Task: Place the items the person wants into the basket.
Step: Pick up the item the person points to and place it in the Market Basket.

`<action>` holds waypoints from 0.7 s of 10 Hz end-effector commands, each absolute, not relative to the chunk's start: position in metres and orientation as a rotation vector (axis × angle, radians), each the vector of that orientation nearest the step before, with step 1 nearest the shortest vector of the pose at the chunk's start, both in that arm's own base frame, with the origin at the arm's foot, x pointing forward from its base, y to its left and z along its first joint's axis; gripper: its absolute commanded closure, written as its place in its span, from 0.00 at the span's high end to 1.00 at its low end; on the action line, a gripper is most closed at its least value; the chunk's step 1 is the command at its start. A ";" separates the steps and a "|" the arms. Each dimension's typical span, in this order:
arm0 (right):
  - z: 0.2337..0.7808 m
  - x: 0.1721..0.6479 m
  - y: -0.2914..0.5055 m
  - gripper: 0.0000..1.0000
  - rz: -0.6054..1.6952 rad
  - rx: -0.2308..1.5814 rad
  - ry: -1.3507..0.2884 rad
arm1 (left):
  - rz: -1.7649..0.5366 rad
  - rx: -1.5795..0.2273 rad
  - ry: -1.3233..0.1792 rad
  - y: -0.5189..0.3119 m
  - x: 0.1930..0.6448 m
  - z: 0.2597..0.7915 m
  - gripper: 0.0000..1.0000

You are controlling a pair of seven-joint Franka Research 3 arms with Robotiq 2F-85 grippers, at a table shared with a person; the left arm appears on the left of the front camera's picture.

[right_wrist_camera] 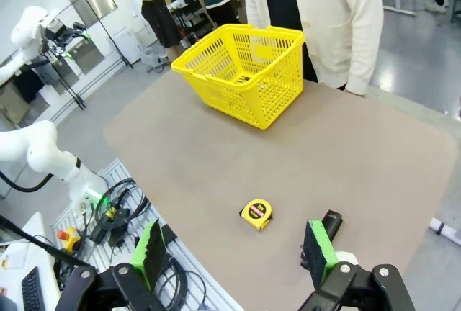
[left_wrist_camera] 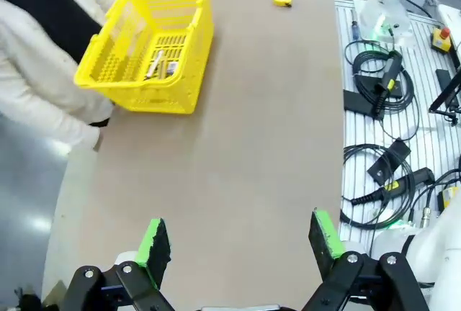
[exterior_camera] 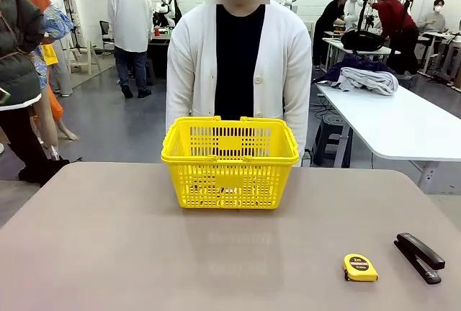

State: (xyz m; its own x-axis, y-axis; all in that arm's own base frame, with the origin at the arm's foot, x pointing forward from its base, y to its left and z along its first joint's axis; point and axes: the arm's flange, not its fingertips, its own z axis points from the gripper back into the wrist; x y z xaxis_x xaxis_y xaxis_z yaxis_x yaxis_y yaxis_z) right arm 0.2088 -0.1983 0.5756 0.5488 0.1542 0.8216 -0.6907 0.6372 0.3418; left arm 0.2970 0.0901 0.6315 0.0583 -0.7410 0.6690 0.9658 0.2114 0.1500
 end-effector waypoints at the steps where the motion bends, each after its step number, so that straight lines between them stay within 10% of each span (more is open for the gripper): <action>1: 0.577 0.211 -0.198 1.00 0.566 0.736 -0.876 | -1.269 -0.388 -0.790 0.115 0.296 0.617 1.00; 7: 0.577 0.211 -0.198 1.00 0.566 0.736 -0.876 | -1.186 -0.635 -1.049 0.197 0.267 0.553 1.00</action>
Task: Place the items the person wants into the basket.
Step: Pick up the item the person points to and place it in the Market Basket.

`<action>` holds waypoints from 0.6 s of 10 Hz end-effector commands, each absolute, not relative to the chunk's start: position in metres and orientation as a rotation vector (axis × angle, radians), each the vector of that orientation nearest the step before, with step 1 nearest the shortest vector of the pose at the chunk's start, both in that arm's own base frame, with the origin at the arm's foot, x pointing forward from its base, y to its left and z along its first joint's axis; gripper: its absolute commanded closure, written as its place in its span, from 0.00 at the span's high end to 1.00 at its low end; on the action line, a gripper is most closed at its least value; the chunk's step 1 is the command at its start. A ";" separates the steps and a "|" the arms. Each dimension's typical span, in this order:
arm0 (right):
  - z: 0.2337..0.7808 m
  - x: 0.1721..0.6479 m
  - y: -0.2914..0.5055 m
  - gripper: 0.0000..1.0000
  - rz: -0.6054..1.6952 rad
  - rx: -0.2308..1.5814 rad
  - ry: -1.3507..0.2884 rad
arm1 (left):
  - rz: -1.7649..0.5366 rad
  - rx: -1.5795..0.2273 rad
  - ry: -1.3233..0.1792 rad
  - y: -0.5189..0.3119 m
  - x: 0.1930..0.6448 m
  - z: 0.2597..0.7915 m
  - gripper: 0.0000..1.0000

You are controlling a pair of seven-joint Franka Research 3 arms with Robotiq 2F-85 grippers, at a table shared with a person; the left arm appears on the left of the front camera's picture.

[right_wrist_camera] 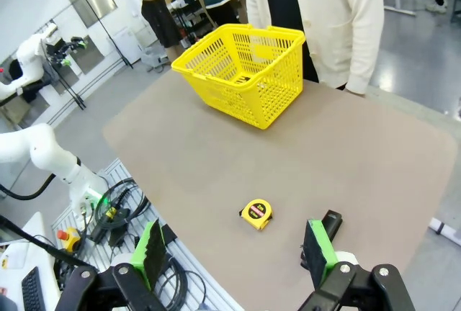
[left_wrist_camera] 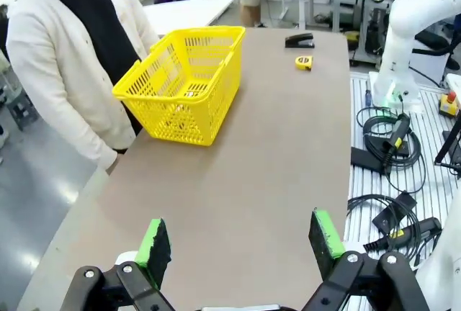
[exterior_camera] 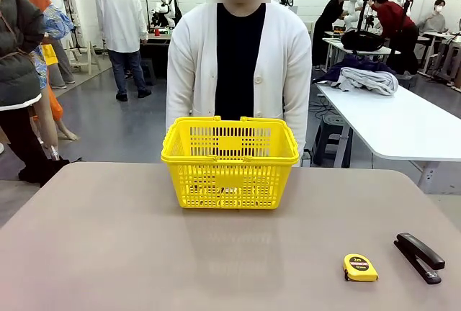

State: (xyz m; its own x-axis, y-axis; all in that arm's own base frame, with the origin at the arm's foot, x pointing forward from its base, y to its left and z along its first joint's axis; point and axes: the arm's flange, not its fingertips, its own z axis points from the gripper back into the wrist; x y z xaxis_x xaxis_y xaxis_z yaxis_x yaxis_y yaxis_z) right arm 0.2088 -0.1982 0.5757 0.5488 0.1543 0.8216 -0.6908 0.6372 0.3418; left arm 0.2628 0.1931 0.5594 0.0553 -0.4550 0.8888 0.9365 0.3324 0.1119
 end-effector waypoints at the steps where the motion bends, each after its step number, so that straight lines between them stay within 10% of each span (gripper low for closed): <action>1: 0.577 0.211 -0.198 1.00 0.566 0.736 -0.876 | -1.187 -0.642 -1.053 0.199 0.268 0.547 1.00; 6: 0.577 0.211 -0.198 1.00 0.566 0.736 -0.876 | -1.179 -0.647 -1.029 0.198 0.267 0.540 1.00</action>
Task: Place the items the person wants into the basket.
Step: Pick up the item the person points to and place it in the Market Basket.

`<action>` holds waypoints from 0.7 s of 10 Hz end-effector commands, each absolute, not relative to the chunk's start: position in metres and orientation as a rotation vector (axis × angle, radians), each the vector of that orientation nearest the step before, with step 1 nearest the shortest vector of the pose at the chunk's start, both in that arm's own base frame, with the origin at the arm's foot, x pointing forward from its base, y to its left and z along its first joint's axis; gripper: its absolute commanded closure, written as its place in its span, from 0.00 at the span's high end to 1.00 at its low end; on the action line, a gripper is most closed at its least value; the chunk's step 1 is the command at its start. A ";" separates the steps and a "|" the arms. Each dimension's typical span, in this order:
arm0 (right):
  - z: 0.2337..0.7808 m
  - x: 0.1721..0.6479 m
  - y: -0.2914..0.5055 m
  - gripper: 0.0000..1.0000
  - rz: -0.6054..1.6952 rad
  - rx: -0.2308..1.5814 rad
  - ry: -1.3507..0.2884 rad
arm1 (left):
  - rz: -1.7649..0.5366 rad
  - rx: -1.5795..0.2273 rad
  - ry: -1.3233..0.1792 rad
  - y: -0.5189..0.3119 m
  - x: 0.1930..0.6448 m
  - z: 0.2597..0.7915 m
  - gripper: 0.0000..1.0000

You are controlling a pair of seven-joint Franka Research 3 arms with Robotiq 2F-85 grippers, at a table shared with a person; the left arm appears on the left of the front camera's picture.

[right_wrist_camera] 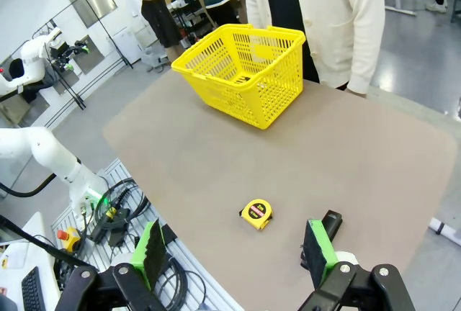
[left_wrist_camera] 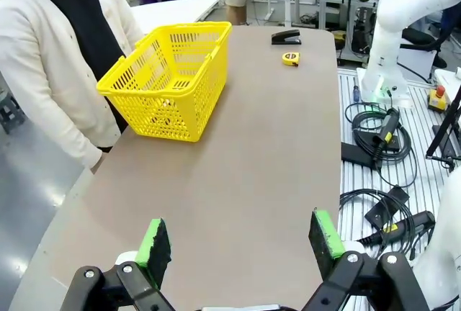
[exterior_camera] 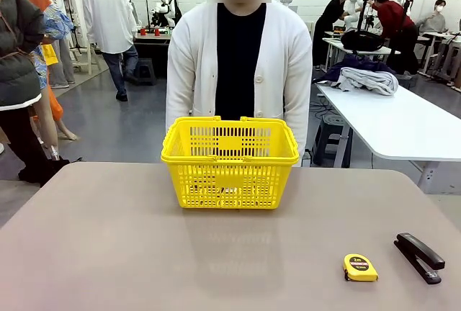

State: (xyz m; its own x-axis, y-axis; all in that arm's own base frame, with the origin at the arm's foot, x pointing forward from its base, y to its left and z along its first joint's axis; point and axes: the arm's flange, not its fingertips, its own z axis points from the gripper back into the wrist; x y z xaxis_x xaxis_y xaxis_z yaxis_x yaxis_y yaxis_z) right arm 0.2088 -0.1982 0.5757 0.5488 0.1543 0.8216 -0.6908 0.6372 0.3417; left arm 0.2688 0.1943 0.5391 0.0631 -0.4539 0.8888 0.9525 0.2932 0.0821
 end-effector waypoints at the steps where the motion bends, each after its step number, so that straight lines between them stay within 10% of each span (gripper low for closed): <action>1: 0.577 0.211 -0.198 1.00 0.566 0.736 -0.876 | -1.179 -0.647 -1.029 0.198 0.267 0.540 1.00; 7: 0.577 0.211 -0.198 1.00 0.566 0.736 -0.876 | -1.179 -0.647 -1.029 0.198 0.267 0.540 1.00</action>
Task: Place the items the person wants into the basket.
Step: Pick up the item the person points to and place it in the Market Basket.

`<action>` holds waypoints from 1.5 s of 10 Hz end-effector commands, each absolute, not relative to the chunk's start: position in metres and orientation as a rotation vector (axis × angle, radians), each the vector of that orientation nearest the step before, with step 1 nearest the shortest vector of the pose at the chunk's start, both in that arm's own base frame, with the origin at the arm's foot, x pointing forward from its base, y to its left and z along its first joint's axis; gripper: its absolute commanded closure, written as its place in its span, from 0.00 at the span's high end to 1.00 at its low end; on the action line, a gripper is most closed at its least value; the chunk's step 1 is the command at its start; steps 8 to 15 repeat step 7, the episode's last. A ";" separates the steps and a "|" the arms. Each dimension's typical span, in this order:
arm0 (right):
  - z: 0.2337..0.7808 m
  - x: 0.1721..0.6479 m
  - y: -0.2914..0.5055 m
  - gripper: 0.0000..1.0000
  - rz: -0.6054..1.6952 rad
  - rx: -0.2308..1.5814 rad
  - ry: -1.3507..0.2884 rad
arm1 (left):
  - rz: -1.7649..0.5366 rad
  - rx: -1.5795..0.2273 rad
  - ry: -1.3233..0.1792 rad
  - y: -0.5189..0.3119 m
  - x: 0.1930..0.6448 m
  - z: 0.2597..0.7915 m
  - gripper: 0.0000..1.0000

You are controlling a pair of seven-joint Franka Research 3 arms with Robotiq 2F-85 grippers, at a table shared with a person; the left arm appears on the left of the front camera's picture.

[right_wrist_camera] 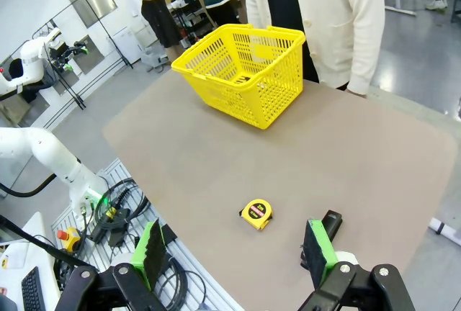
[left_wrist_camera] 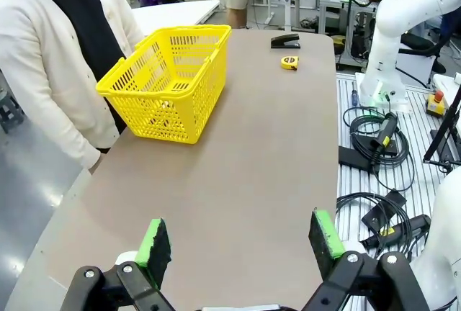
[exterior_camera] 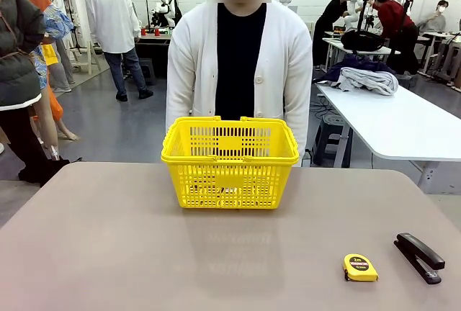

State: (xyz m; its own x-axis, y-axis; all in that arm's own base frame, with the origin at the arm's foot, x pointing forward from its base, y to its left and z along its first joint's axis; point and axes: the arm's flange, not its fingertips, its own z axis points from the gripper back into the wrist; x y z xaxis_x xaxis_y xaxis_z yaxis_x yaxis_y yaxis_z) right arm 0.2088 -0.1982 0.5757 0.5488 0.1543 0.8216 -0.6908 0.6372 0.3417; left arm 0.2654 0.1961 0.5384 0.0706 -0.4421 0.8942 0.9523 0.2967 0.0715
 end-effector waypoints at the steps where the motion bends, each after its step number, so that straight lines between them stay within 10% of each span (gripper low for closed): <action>1: 0.577 0.211 -0.198 1.00 0.566 0.736 -0.876 | -1.179 -0.647 -1.029 0.198 0.267 0.540 1.00; 15: 0.577 0.211 -0.198 1.00 0.566 0.736 -0.876 | -1.179 -0.647 -1.029 0.198 0.267 0.540 1.00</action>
